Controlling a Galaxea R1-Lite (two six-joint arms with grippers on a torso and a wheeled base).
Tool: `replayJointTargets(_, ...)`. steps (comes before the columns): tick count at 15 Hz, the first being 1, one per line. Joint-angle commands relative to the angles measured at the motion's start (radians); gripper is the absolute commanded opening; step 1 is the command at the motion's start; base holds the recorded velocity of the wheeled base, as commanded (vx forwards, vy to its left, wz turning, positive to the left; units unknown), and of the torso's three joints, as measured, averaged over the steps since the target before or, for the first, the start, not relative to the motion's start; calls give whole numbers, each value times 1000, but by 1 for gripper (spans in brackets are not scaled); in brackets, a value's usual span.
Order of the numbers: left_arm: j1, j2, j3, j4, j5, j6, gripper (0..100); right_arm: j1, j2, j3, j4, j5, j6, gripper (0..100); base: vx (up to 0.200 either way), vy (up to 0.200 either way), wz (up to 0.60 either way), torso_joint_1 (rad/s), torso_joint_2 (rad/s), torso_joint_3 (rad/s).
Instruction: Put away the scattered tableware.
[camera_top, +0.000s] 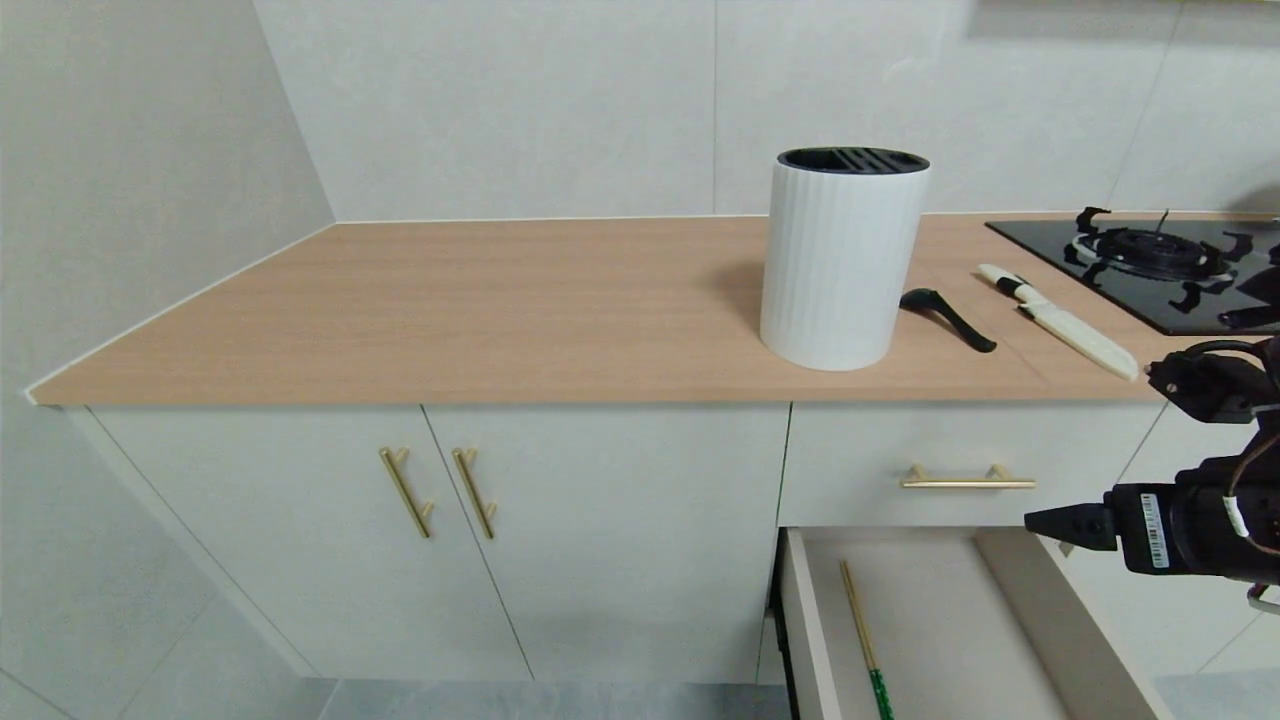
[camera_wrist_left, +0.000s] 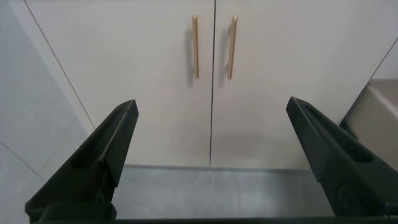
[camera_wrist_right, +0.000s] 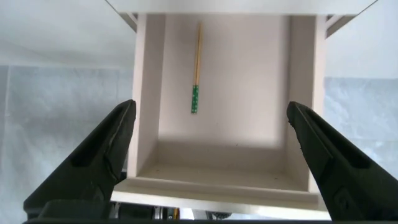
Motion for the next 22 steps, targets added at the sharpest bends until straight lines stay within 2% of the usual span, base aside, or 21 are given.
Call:
replayJointTargets(1,0,0,0,1,0,0,100,0,6,1,0,0,0,100,0,0,0,188,-476,-290)
replayJointTargets(5,0,0,0,1,0,0,100,0,8,1,0,0,0,100,0,0,0,182,-444,-260)
replayJointTargets(8,0,0,0,1,0,0,100,0,0,-3,-6,-1,-21,100,0,0,0,48,-115,-61)
replayJointTargets(11,0,0,0,1,0,0,100,-119,98,-33,-224,62,-169,100,0,0,0,0,0,0)
replayJointTargets(12,0,0,0,1,0,0,100,-176,190,-83,-360,145,-210,100,0,0,0,0,0,0)
replayJointTargets(13,0,0,0,1,0,0,100,-214,264,-132,-411,191,-242,100,0,0,0,0,0,0)
replayJointTargets(16,0,0,0,1,0,0,100,-257,476,-309,-469,269,-314,100,0,0,0,0,0,0)
replayJointTargets(22,0,0,0,1,0,0,100,-257,733,-504,-570,277,-317,100,0,0,0,0,0,0)
